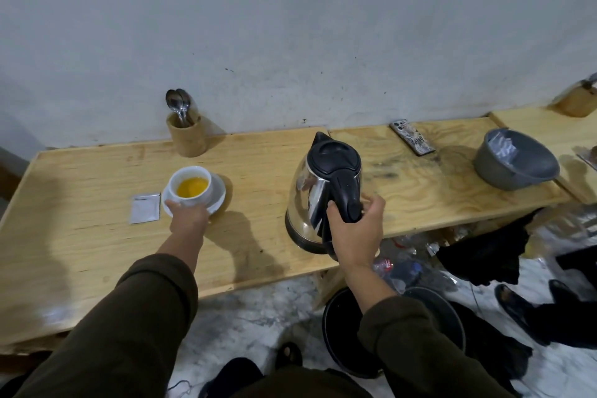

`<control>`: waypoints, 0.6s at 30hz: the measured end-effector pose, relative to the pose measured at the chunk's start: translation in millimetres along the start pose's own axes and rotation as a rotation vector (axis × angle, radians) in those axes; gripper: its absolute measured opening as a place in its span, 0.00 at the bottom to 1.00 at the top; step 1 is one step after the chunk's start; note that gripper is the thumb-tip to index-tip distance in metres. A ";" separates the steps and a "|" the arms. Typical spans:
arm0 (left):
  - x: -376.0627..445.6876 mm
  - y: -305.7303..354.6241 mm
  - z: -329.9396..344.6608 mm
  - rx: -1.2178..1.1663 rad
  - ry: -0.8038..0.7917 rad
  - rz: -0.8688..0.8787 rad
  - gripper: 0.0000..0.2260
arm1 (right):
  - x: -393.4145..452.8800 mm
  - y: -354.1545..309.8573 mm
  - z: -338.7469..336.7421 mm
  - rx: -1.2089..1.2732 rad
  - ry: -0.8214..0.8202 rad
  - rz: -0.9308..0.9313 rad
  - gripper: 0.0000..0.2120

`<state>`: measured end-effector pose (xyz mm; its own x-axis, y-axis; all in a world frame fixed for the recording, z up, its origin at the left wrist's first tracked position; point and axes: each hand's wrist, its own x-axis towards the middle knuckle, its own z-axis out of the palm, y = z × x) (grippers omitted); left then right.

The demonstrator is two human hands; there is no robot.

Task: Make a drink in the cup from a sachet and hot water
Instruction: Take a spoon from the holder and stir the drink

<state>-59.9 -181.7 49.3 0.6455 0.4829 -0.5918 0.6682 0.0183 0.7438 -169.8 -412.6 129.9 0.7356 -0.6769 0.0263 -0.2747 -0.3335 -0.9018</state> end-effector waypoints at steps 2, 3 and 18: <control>0.2 0.9 -2.4 0.020 -0.010 -0.004 0.34 | 0.3 -1.3 1.6 -0.129 0.050 -0.109 0.30; -0.7 1.7 -3.4 0.027 -0.021 -0.010 0.34 | -0.4 -3.4 3.1 -0.185 0.073 -0.176 0.33; 6.7 21.0 -64.7 0.435 -0.209 0.197 0.18 | -40.6 -63.4 107.3 -0.348 -0.356 -0.462 0.19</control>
<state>-65.4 -121.5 81.1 0.8050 0.2546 -0.5359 0.5898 -0.4424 0.6756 -115.7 -293.6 139.8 0.9681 -0.1763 0.1780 -0.0224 -0.7686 -0.6393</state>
